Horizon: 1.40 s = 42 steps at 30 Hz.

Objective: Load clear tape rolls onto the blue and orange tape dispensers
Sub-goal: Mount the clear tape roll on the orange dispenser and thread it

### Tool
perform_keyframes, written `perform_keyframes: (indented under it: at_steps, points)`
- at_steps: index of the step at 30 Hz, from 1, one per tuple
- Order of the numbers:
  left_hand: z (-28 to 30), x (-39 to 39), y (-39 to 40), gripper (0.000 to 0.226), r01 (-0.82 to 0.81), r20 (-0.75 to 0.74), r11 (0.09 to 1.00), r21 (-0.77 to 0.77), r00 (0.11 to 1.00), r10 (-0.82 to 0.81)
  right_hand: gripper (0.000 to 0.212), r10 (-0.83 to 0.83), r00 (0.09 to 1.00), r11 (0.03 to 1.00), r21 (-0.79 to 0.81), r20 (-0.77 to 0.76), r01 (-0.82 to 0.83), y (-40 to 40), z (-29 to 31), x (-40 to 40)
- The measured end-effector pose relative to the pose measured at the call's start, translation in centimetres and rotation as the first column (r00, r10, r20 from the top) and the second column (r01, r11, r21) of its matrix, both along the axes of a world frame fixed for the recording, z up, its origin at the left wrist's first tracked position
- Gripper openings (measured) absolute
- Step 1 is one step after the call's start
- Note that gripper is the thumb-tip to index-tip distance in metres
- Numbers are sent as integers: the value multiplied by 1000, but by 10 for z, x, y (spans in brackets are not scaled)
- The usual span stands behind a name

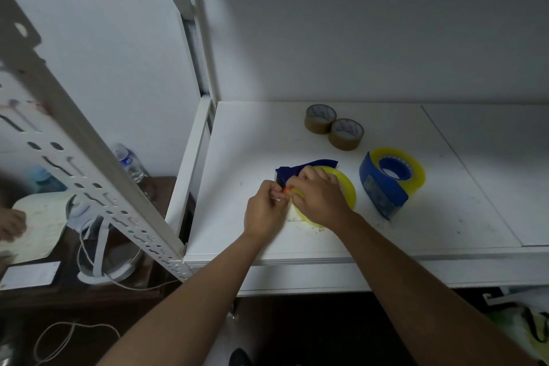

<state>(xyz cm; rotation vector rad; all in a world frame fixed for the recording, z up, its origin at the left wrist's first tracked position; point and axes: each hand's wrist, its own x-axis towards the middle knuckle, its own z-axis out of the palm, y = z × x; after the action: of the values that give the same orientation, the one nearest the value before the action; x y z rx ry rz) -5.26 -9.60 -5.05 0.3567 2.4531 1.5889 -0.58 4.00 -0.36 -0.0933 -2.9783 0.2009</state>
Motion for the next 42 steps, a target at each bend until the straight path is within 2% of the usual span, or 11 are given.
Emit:
perform_keyframes:
  at_steps: [5,9,13,17,20,22,27,30,33,36,42]
  points:
    - [3,-1,1,8,-37,67,999,26,997,36,22,-20,1000,1000,20,24,20,-2,4,-5]
    - [7,-2,-4,17,55,61,997,45,997,-57,23,-30,999,999,23,22,29,-1,4,-7]
    - [5,-3,-4,19,78,20,997,19,997,-79,25,-28,999,996,-89,-32,25,-3,-1,-2]
    - [0,-4,-4,16,29,11,1000,4,1000,-29,35,-146,984,981,-141,-104,131,2,-12,14]
    - [-2,-6,-4,10,70,0,997,-35,998,-70,36,-145,989,980,-142,-33,139,5,-16,24]
    - [-4,-8,-3,7,78,-16,995,-66,997,-79,44,-128,991,981,-141,37,132,2,-16,25]
    - [-4,-9,3,12,0,-13,996,-86,1000,-1,52,-144,985,976,-151,96,157,-3,-14,22]
    - [-3,-4,2,13,-57,9,998,7,998,57,44,-164,986,981,-110,-30,160,-3,-16,15]
    - [-5,0,-2,13,-39,-41,997,71,998,42,33,-205,970,975,-116,-128,191,-2,-14,5]
    - [-8,-1,-2,14,9,-57,999,34,998,-7,24,-160,979,980,-136,-129,142,-1,-13,-1]
    - [-10,-3,3,15,104,-56,992,-69,993,-108,24,-106,991,967,-240,-77,85,3,-11,-4]
